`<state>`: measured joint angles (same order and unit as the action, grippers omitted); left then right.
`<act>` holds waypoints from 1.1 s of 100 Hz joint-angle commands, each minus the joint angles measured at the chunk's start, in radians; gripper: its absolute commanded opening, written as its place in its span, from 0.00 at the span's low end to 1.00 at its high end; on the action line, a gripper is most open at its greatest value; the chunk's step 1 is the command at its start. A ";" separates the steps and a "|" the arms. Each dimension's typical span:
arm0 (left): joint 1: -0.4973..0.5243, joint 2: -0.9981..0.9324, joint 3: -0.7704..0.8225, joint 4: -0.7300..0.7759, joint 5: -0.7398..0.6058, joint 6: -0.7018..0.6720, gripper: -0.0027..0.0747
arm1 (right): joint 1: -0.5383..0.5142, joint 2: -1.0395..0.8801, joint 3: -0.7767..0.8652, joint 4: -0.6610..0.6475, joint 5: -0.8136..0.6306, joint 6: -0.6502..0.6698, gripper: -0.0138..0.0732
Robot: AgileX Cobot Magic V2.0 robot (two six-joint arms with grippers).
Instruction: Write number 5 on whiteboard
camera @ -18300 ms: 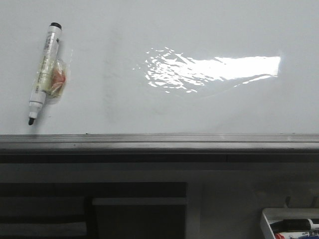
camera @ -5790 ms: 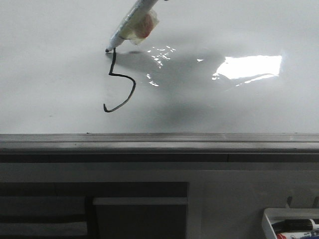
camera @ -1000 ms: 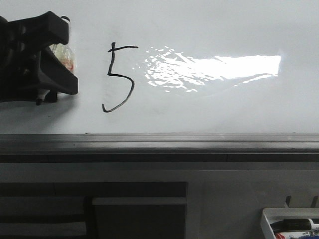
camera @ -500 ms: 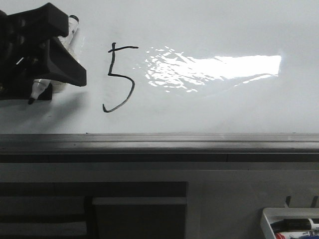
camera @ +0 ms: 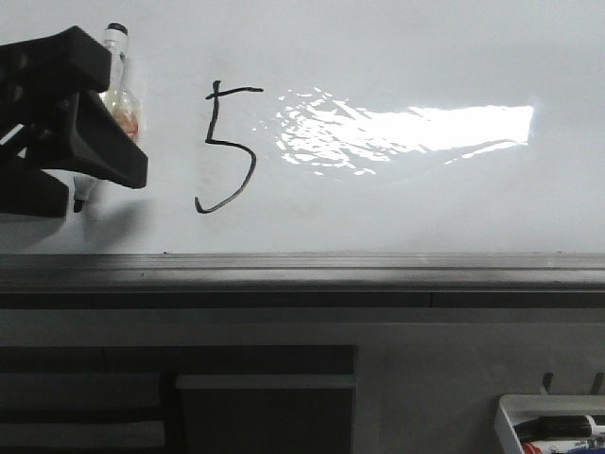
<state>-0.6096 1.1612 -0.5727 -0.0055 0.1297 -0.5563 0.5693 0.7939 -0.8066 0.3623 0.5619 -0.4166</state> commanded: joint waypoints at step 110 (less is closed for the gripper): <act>-0.149 -0.790 0.172 0.447 0.014 -0.006 0.01 | -0.002 -0.654 0.624 0.015 -0.522 -0.011 0.09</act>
<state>-0.7494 0.3667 -0.3738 0.4279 0.2210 -0.5563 0.5693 0.1333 -0.1586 0.3682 0.1277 -0.4166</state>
